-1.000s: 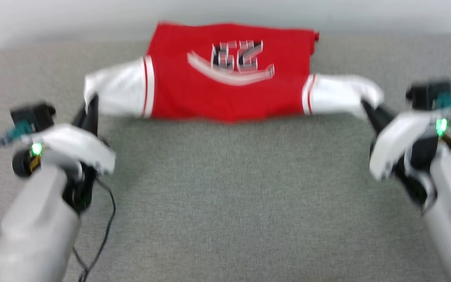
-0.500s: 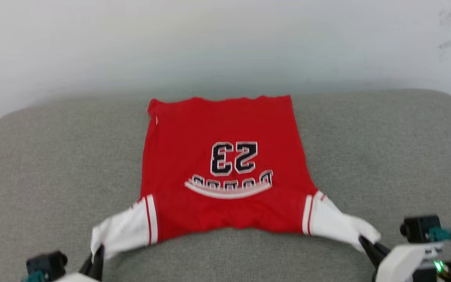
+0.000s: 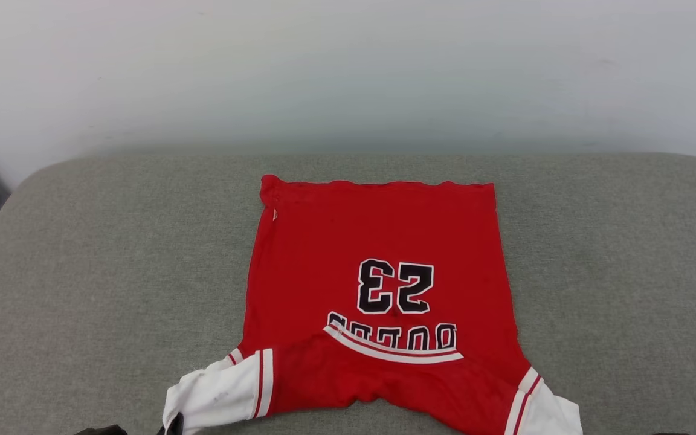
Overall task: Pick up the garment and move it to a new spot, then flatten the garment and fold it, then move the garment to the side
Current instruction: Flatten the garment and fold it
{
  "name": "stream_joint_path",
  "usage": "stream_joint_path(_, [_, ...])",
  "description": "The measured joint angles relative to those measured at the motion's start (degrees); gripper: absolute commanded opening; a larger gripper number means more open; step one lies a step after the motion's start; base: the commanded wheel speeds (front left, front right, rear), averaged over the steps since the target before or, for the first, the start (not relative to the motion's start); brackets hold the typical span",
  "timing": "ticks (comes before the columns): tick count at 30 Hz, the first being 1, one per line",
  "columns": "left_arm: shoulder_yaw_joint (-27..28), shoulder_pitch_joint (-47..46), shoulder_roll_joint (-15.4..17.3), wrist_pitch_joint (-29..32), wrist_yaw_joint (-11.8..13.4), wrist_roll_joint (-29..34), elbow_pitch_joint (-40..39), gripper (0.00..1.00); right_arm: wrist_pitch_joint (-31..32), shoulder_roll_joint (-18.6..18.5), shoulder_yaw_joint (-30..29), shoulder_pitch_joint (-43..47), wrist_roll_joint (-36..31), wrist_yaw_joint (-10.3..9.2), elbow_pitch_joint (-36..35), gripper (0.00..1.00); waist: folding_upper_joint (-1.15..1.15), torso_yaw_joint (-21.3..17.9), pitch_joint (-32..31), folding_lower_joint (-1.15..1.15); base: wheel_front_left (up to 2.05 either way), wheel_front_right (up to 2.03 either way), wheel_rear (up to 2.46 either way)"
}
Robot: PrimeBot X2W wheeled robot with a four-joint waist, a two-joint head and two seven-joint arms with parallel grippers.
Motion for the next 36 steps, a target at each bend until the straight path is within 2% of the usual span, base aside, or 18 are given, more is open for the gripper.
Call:
stream_joint_path(1, [-0.2, -0.6, 0.0, 0.0, 0.1, 0.7, -0.2, 0.0, 0.0, 0.0, 0.0, -0.2, -0.3, -0.01, -0.2, 1.0, 0.0, 0.3, 0.2, 0.0, 0.0, 0.0, 0.0])
stream_joint_path(5, [-0.8, -3.4, 0.0, -0.9, -0.1, 2.7, -1.2, 0.0, -1.3, -0.4, -0.3, -4.7, -1.1, -0.01, -1.2, 1.0, 0.0, 1.5, 1.4, 0.01, 0.0, 0.0, 0.0])
stream_joint_path(10, [-0.9, -5.9, -1.0, -3.0, -0.4, 4.6, -2.5, 0.0, -5.2, -0.5, -6.0, -13.6, -1.5, -0.01, -0.5, 1.0, 0.0, 3.1, 3.2, 0.01, 0.0, 0.0, 0.0])
stream_joint_path(14, [-1.0, -8.5, -2.2, -4.6, -1.6, 6.4, -4.0, 0.0, -7.0, -0.5, -10.2, -24.5, -2.0, -0.01, 4.5, 1.0, 0.0, 4.6, 5.5, 0.01, 0.0, 0.0, 0.0])
stream_joint_path(18, [-1.2, -12.0, -3.5, -5.6, -2.9, 8.6, -5.5, 0.0, -7.1, -2.6, -12.5, -36.4, -2.1, -0.01, 13.0, 1.0, 0.0, 6.5, 8.7, 0.02, 0.0, 0.0, 0.0])
stream_joint_path(27, [-1.9, -19.2, -7.2, -6.4, -6.9, 11.6, -7.0, 0.0, 2.6, -8.3, -13.2, -57.6, -2.8, -0.01, 32.3, 1.0, 0.0, 13.0, 16.4, 0.02, 0.0, 0.0, 0.0])
stream_joint_path(36, [-2.1, -24.0, -11.3, -6.7, -11.8, 13.7, -6.6, 0.0, 9.5, -11.9, -14.4, -74.1, -8.5, -0.01, 41.5, 1.0, 0.0, 18.6, 24.3, 0.02, 0.0, 0.0, 0.0])
